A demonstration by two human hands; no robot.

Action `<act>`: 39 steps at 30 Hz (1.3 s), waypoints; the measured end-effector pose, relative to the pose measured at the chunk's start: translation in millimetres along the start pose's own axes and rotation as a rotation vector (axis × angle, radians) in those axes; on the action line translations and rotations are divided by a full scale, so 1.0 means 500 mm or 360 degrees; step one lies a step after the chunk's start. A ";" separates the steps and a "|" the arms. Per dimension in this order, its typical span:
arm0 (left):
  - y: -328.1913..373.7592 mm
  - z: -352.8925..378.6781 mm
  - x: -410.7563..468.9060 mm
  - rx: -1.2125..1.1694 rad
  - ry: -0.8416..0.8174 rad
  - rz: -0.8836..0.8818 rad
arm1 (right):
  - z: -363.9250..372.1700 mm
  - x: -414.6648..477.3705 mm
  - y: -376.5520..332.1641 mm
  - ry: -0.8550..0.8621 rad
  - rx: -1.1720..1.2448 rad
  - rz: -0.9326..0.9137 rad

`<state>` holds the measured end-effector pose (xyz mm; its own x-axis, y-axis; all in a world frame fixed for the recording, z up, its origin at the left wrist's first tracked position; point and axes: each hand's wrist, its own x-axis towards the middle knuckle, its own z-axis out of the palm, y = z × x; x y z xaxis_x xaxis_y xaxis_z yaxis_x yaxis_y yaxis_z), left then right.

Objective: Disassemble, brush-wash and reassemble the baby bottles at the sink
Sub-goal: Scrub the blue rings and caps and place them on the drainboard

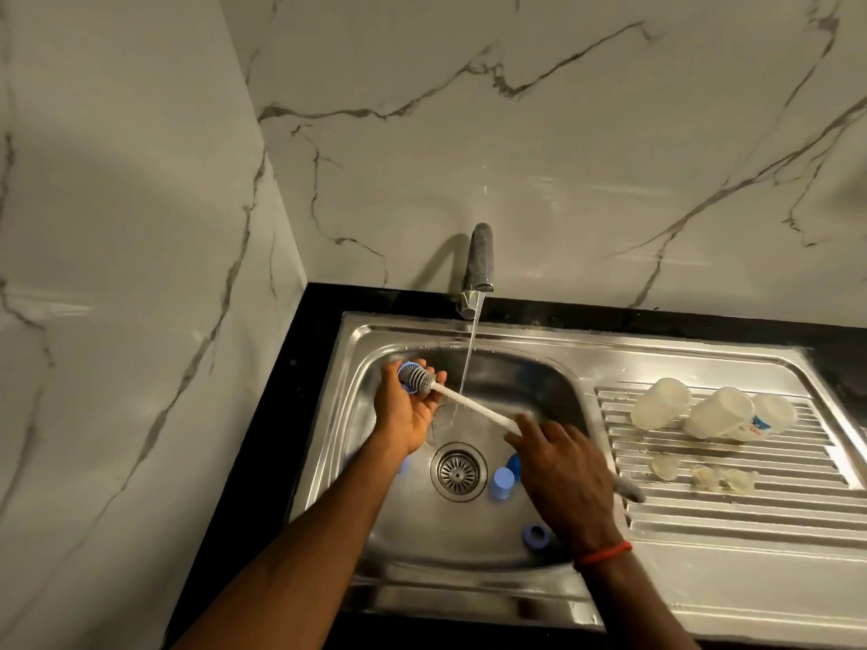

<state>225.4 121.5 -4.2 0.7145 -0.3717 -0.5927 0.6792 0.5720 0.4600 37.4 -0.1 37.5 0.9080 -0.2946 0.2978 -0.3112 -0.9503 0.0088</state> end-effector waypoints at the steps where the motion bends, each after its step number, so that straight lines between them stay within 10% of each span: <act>1: 0.005 0.006 -0.001 -0.0053 -0.0007 0.0026 | -0.005 -0.004 -0.017 -0.0076 -0.0009 0.0040; 8: 0.017 -0.008 -0.002 -0.0026 0.0008 0.0174 | -0.050 0.001 -0.070 -0.0447 0.0148 -0.0099; 20: 0.042 0.044 -0.021 0.0059 -0.0076 0.0322 | -0.037 -0.001 -0.045 -0.0342 0.0314 0.0047; 25: 0.028 0.007 -0.006 0.0090 0.0024 0.0302 | -0.043 0.015 -0.001 -0.0693 0.0948 0.0104; 30: 0.024 -0.035 -0.004 0.0034 -0.0039 0.0203 | -0.036 -0.015 0.035 -0.0488 0.1231 0.0460; 39: -0.024 -0.007 -0.041 0.0333 0.0031 0.0286 | -0.011 -0.014 -0.049 -0.0342 0.1030 0.0274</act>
<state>201.9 125.0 0.1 0.8248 -0.2627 -0.5007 0.5630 0.4635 0.6843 37.0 26.0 40.3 0.9170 -0.3960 0.0480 -0.2866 -0.7377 -0.6113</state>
